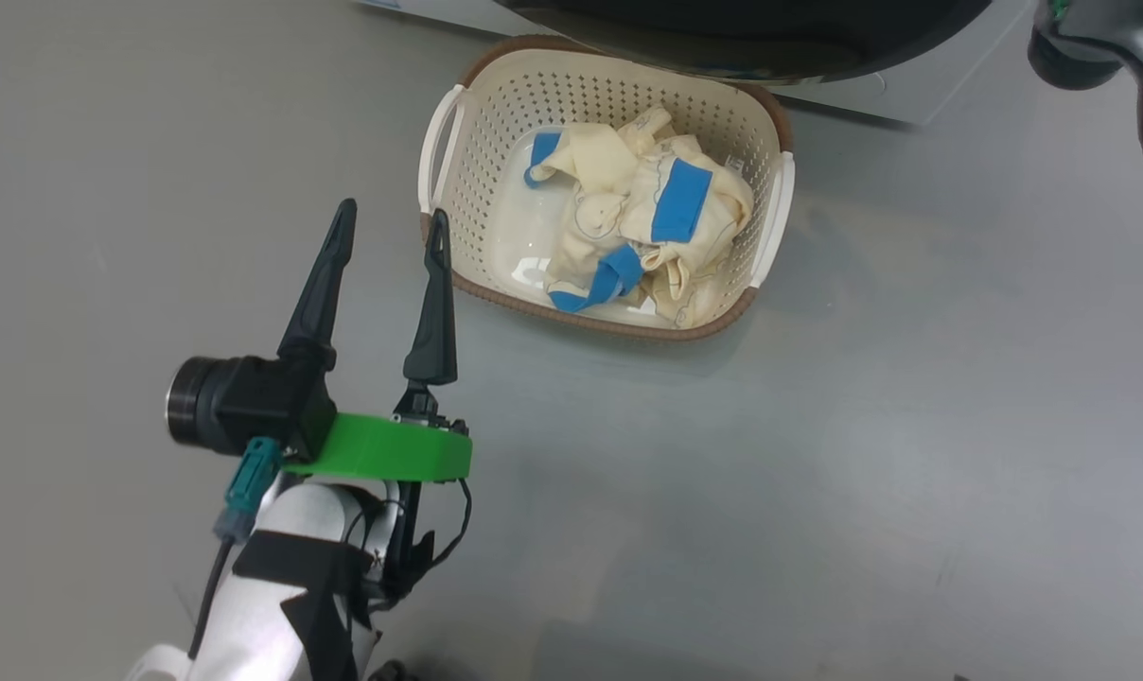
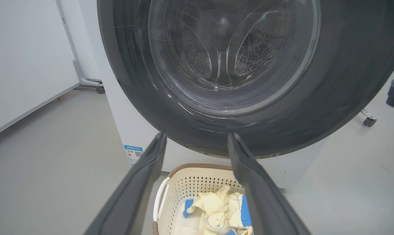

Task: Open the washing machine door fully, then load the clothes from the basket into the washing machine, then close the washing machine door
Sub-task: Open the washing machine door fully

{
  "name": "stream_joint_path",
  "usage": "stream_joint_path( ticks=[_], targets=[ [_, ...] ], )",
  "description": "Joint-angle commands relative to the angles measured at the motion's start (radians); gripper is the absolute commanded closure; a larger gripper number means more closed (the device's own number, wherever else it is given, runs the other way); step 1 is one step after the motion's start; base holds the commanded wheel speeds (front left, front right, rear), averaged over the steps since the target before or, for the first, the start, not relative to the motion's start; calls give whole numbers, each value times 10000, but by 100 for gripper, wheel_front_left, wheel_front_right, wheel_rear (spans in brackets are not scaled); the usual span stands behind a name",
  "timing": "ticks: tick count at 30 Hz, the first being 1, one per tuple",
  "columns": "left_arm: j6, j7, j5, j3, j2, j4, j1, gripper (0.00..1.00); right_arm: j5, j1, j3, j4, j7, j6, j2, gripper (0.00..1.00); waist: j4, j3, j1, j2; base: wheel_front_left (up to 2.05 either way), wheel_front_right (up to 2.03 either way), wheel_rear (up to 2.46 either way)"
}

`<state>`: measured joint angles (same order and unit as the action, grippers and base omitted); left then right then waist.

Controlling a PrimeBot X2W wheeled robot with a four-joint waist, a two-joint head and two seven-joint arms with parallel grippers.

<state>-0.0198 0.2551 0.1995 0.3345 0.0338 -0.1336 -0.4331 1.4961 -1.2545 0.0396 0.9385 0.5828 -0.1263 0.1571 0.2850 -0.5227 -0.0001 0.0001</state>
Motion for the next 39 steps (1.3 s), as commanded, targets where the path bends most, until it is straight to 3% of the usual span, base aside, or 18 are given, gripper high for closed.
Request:
stream_joint_path(
  ticks=[1,10,22,39],
  targets=[
    [-78,67,-4,-344,164,355,-111,0,18,62,142,-358,137,-44,-290,100,-29,-5,1,-1,0,0,0],
    [-80,67,-48,-444,164,282,-104,0,94,1021,429,-1275,884,-44,-443,100,-307,105,1,-1,0,0,0],
    [19,67,-284,-739,164,41,44,0,692,3078,1080,-3964,1859,-44,-920,100,-775,419,1,-1,0,0,0],
    [285,67,-454,-901,164,-349,479,0,1941,5369,3404,-6561,1732,-44,-1066,100,-1115,1146,1,-1,0,0,0]
  ],
)
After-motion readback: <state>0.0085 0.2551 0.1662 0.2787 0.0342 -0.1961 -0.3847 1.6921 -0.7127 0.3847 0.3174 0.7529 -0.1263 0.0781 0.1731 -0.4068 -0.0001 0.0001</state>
